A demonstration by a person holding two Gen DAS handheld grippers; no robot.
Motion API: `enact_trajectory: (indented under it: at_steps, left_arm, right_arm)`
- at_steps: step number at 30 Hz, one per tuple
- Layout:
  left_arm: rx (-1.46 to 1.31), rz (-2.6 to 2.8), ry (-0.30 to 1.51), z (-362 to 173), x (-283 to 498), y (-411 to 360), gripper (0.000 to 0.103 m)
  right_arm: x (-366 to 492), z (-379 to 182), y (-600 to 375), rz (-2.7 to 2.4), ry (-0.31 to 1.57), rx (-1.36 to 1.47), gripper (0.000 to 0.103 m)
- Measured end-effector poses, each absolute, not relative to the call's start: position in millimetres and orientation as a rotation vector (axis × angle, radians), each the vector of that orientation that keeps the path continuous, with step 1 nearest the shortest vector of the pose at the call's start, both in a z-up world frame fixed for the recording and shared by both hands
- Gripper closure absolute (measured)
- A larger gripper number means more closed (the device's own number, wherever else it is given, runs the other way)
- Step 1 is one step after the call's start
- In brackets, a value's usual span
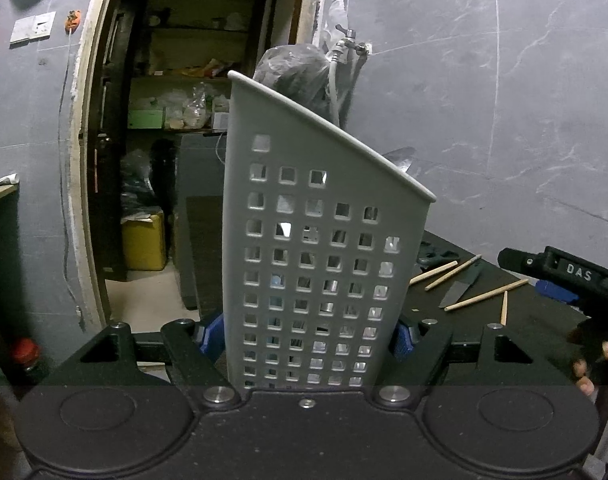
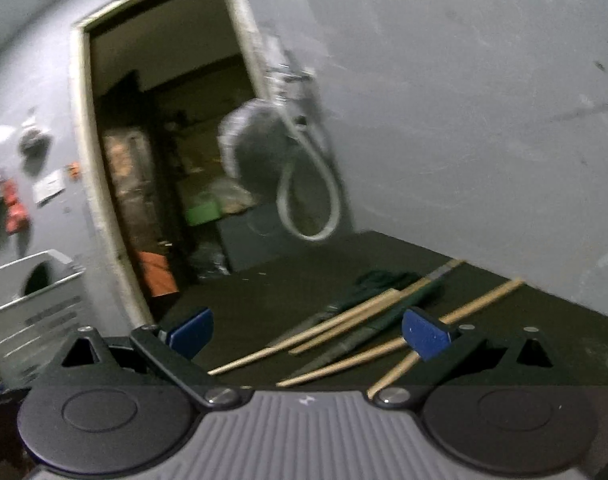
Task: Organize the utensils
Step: 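Move the open right tool down to the green-handled knife on the table, then close the right tool on the green handle of the knife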
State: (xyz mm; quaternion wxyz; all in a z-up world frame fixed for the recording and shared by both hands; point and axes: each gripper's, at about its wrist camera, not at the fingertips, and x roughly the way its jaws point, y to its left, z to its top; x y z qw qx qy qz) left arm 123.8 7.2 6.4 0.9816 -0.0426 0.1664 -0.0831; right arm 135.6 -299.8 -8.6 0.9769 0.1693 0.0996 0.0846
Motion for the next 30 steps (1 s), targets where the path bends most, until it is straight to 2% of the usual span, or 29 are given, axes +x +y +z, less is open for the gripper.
enact_trajectory:
  at_steps: [8, 13, 23, 30]
  left_arm:
    - [-0.085, -0.201, 0.325, 3.0, 126.6, 8.2, 0.025]
    - [-0.094, -0.216, 0.322, 0.7, 128.6, 10.8, 0.025]
    - [-0.107, -0.229, 0.31, -3.7, 126.0, 15.2, 0.025]
    - [-0.122, -0.245, 0.311, -4.9, 126.3, 19.6, 0.024]
  right_arm:
    - [156.1, -21.4, -317.5, 0.161, 0.34, 0.483, 0.0]
    - [168.4, -6.9, -310.2, 0.099, 0.368, 0.365, 0.0]
    - [252.4, 12.1, -310.3, 0.064, 0.577, 0.205, 0.001]
    - [287.6, 1.1, -322.9, -0.005, 0.692, 0.178, 0.02]
